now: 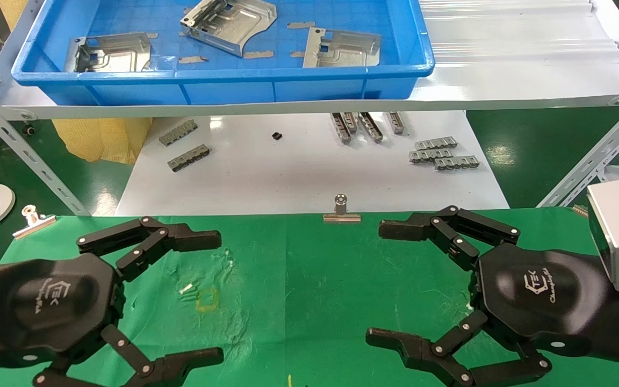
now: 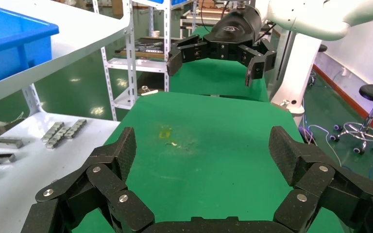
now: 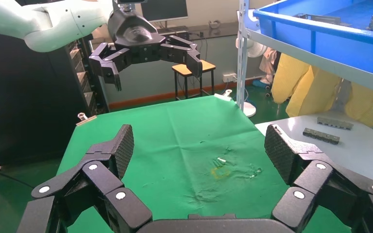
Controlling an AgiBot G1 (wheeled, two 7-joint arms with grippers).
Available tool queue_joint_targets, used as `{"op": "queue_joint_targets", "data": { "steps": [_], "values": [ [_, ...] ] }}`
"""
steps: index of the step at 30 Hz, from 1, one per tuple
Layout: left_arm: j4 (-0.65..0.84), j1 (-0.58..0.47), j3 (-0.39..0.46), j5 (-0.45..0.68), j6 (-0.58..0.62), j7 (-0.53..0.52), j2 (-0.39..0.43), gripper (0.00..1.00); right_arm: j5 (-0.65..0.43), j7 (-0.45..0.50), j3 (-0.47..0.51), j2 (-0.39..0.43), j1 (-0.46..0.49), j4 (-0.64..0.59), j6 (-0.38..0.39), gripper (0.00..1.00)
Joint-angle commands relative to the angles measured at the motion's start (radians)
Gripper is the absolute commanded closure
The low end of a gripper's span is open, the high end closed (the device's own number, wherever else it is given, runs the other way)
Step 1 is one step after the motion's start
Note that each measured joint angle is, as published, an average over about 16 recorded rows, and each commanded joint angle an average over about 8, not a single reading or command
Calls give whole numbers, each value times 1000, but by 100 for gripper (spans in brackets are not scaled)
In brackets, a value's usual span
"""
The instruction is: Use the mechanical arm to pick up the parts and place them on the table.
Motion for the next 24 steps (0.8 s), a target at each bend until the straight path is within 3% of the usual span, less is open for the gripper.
{"op": "queue_joint_targets", "data": {
  "steps": [1, 2, 10, 24],
  "values": [
    [0, 0, 0, 0, 0, 0, 0, 0, 0, 0, 0, 0, 0, 0, 0, 0],
    [0, 0, 0, 0, 0, 0, 0, 0, 0, 0, 0, 0, 0, 0, 0, 0],
    [0, 0, 0, 0, 0, 0, 0, 0, 0, 0, 0, 0, 0, 0, 0, 100],
    [0, 0, 0, 0, 0, 0, 0, 0, 0, 0, 0, 0, 0, 0, 0, 100]
  ]
}}
